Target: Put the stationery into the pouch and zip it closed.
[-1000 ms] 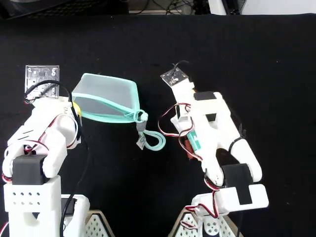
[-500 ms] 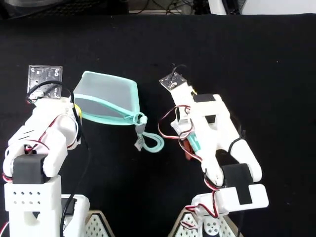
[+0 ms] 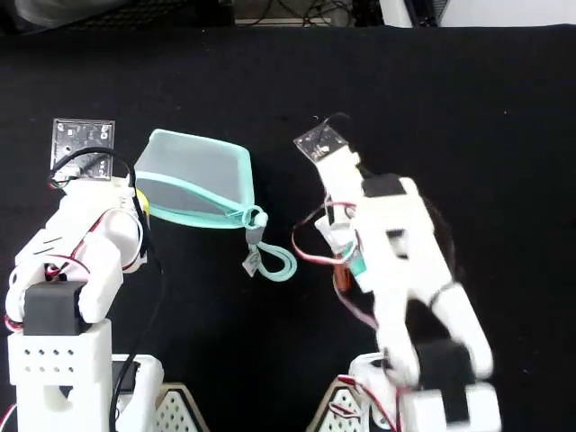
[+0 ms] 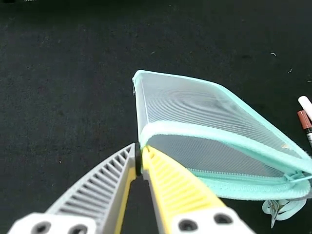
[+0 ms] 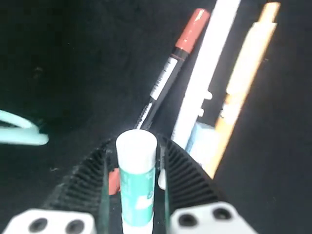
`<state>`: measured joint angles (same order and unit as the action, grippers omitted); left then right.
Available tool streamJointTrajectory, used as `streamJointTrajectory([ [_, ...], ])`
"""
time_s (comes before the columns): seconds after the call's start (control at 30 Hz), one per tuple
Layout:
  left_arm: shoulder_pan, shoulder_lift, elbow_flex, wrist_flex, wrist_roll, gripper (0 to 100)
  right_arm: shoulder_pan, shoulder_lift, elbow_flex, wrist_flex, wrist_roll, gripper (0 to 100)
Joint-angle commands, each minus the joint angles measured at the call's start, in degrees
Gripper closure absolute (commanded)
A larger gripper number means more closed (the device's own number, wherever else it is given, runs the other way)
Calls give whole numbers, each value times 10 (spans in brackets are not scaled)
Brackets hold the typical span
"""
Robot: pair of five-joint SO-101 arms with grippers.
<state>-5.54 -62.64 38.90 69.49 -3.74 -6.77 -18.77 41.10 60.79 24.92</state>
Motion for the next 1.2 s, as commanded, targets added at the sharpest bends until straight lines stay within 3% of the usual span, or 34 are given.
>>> streamJointTrajectory([
  [0.0,0,-3,-3,-11,-3,971,-28,-83,17,16,-33,986],
  [0.13,-1,-4,-3,-10,-3,971,-93,-52,-17,113,-54,986],
  [0.27,-1,-4,-3,-10,-3,971,-104,-35,-34,198,-19,986],
  [0.53,-1,-4,-3,-9,-3,971,-159,-44,76,164,11,986],
  [0.83,-2,-4,-3,-9,-3,971,-160,-42,151,86,17,982],
  [1.0,-2,-4,-3,-8,-3,971,-159,-42,153,87,28,842],
  [1.17,-2,-4,-3,-7,-3,971,-159,-42,154,83,28,877],
])
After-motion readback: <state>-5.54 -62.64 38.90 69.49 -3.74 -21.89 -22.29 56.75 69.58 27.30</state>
